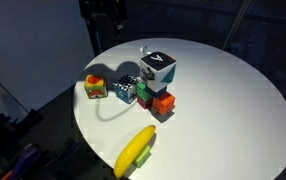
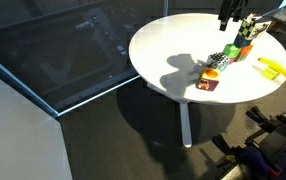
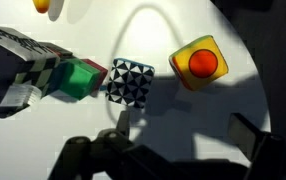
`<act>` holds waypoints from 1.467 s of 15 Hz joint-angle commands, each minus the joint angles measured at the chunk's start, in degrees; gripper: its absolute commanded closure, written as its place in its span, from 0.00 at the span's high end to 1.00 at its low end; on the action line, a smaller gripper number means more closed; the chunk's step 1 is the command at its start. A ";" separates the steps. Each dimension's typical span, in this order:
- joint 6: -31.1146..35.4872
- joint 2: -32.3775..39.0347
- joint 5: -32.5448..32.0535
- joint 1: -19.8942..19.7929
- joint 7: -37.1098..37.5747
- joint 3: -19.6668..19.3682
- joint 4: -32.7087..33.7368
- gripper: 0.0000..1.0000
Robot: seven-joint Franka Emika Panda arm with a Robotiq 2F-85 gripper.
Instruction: Pick up the block with the letter a on it and put it on the blue block
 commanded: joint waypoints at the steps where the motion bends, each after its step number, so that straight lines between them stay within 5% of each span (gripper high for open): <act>1: 2.67 -0.52 1.06 1.50 4.99 1.13 -1.36 1.00; 9: 6.74 -2.15 5.29 4.00 14.82 2.66 -4.26 1.00; 22: -1.58 -14.31 3.78 4.04 14.54 2.47 -8.90 1.00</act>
